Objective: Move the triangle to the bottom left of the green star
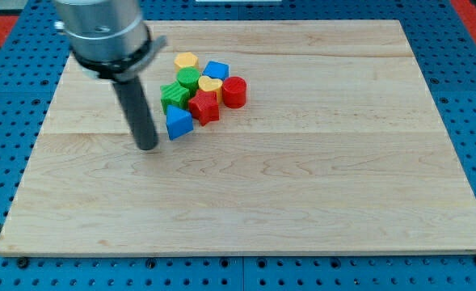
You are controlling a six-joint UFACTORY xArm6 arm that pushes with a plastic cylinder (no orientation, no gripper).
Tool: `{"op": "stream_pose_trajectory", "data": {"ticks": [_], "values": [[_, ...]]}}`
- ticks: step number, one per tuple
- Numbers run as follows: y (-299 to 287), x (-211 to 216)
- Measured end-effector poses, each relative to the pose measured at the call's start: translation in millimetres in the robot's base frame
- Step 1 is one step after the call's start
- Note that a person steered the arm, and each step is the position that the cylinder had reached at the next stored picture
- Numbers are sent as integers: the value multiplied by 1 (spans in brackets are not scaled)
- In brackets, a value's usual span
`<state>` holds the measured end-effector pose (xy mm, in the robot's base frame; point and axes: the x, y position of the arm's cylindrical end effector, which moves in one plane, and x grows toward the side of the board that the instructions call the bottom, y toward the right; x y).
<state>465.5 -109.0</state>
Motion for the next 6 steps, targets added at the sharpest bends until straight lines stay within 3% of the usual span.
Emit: {"op": "stream_pose_trajectory", "data": {"ticks": [2,4,6], "values": [[23,-32],[-14,-37],[-34,-73]]}}
